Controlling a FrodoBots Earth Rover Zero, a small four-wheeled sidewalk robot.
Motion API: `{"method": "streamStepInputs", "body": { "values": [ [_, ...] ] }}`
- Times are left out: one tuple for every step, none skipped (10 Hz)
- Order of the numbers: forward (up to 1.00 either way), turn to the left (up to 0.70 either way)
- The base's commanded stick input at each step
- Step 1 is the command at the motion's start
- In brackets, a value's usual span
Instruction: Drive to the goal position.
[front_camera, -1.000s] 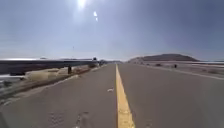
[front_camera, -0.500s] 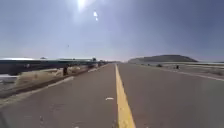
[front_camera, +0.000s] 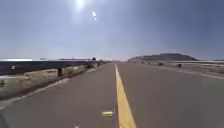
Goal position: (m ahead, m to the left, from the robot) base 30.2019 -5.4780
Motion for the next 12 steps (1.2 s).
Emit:
{"method": "streamStepInputs", "body": {
  "values": [
    [0.85,0.0],
    [0.85,0.0],
    [0.85,0.0],
    [0.85,0.0],
    [0.85,0.0],
    [0.85,0.0],
    [0.85,0.0],
    [0.85,0.0],
    [0.85,0.0],
    [0.85,0.0],
    [0.85,0.0],
    [0.85,0.0]
  ]
}}
